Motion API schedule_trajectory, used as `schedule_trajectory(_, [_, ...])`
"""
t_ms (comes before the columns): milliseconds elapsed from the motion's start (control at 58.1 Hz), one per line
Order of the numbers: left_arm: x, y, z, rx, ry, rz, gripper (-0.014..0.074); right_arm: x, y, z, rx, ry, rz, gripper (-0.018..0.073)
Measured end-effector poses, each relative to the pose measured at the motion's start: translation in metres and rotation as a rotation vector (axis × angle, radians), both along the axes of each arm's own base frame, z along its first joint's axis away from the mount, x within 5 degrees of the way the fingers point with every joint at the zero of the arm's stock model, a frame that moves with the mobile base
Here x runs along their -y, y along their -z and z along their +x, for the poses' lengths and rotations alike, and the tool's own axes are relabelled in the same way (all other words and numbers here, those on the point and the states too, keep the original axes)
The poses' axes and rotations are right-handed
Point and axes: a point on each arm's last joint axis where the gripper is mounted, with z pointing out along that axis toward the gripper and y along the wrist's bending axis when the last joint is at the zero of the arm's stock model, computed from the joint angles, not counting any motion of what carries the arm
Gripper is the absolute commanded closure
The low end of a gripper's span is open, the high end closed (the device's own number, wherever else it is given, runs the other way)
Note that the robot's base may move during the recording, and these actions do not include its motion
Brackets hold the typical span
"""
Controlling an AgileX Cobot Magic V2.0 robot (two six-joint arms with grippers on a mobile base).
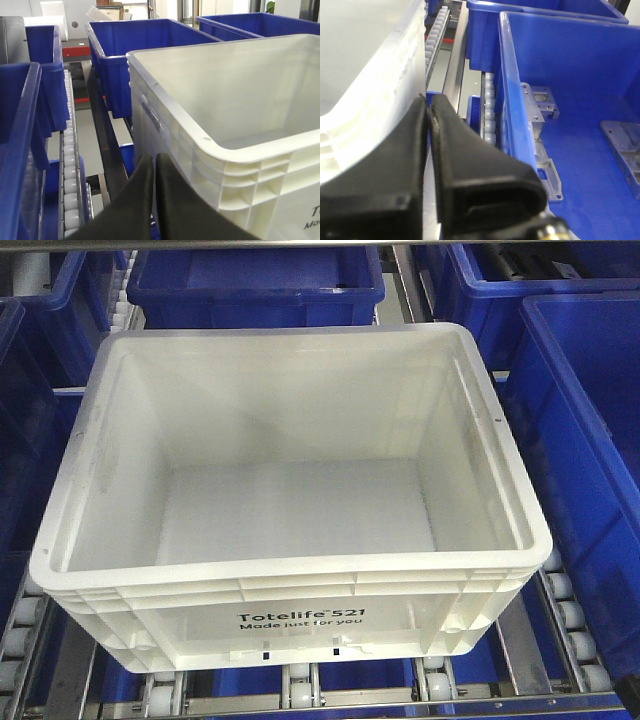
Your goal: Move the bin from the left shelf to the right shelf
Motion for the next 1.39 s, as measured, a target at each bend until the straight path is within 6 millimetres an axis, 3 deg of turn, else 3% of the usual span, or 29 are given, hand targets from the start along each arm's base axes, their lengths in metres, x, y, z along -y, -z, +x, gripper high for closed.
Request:
schedule_trajectory(138, [0.0, 0.004, 0.001, -0.009, 0.002, -0.009, 0.0603, 0.0, 0.0, 0.0, 0.0, 0.0, 0.0, 0.0567])
schedule_trajectory(378, [0.004, 0.048, 0.012, -0.03, 0.01, -0.058, 0.0603, 0.0, 0.0, 0.0, -0.001, 0.0, 0.0, 0.0567])
schedule_trajectory(1393, [0.004, 0.046, 0.013, 0.004, 0.01, -0.072, 0.0603, 0.0, 0.0, 0.0, -0.003, 0.0, -0.001, 0.0567])
